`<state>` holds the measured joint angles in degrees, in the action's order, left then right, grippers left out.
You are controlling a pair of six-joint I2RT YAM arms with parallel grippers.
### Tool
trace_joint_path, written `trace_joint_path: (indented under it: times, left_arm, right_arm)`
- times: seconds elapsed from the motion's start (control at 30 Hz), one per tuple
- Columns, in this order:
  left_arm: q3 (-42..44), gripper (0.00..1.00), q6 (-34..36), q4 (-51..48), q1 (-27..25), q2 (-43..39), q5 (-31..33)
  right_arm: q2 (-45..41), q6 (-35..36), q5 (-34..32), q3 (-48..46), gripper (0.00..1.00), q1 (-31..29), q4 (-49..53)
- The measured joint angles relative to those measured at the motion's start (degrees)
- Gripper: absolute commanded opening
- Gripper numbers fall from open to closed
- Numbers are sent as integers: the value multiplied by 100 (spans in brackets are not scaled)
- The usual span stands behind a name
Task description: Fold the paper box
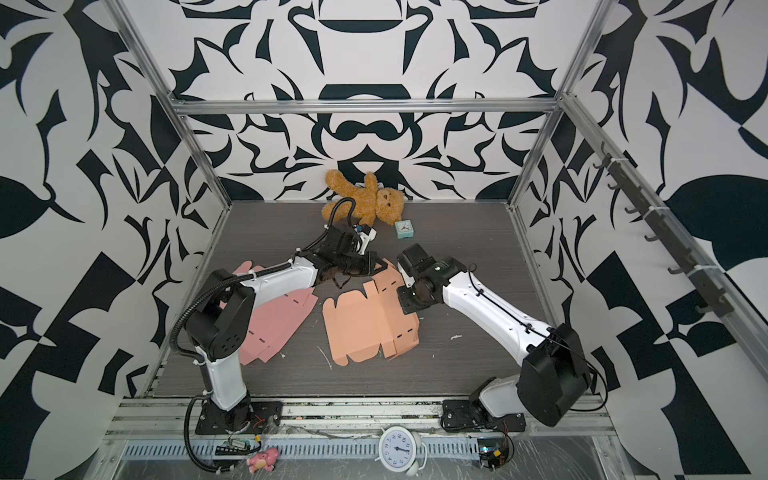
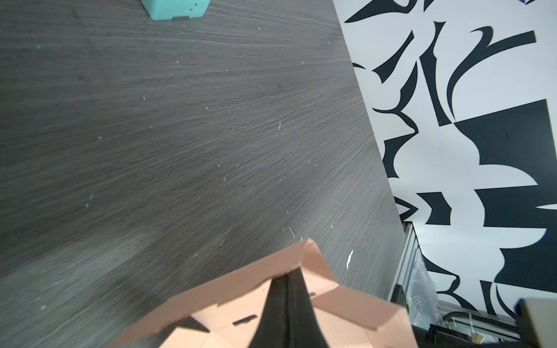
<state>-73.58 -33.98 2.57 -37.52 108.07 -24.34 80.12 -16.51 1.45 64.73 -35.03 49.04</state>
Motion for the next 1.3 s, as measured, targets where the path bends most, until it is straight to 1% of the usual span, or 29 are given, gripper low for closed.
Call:
trace_joint_path:
  times: [0.23,0.37,0.7,0.87,0.97,1.17,1.3]
  left_arm:
    - [-76,2,245,-116,-70,0,-2]
    - [28,2,337,-155,-153,-55,2]
    - [415,3,623,-518,-640,-643,229]
    - [715,3,656,-518,-671,-839,245]
    - [935,6,658,-518,-522,-881,205]
    - [1412,7,662,-540,203,-918,181]
    - [1499,7,671,-592,619,-907,155]
  right_arm:
    - [-9,0,-9,0,0,0,-2]
    - [-9,-2,-31,-7,0,0,-4]
    - [-2,11,-92,-7,0,0,-20]
    - [-2,39,-157,-9,0,0,-17]
    - [-2,96,-208,-13,0,-2,-9]
    - [7,297,-306,-13,0,-9,83]
    - [44,385,-341,-11,0,-11,133]
